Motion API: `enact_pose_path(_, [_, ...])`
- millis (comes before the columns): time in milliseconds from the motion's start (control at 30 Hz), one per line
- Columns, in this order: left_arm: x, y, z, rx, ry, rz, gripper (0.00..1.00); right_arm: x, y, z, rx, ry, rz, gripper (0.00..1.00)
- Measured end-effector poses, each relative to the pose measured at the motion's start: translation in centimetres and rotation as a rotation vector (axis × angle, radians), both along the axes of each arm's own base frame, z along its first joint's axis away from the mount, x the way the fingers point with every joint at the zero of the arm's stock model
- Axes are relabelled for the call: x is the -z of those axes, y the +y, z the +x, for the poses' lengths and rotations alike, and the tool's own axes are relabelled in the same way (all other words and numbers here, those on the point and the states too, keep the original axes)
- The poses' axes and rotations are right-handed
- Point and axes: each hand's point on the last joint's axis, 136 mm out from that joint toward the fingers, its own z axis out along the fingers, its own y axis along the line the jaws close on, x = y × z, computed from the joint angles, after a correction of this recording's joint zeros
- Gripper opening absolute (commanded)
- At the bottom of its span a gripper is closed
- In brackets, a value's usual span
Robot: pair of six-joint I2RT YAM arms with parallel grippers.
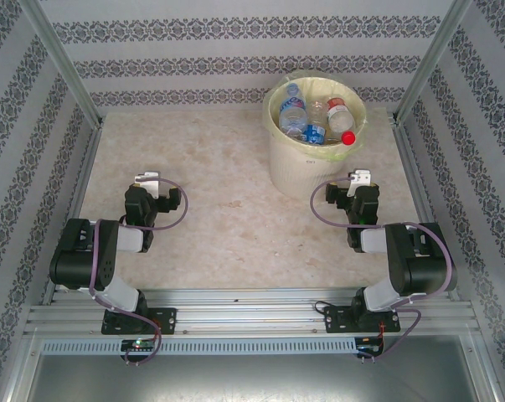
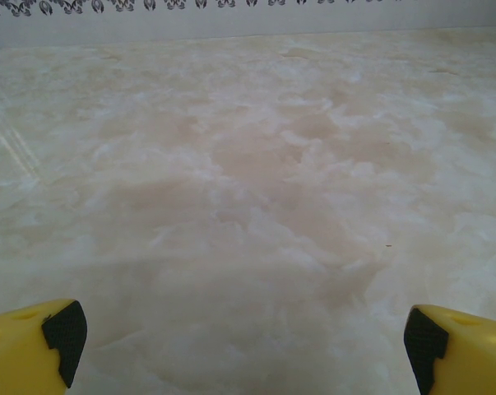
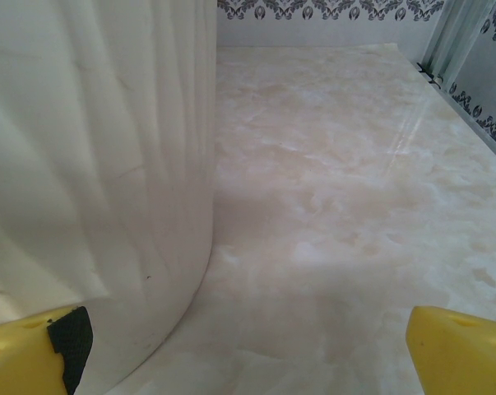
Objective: Put the plastic bottles in the bin
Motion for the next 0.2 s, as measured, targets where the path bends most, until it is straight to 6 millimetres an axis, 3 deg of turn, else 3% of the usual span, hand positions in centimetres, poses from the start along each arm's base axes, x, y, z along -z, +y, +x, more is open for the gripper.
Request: enact_pose_path(200, [0.00,0.00,0.00,0.000,0.000,0.000,1.00,0.02,0.05,0.02,-0.003,0.002,0.001,0.98])
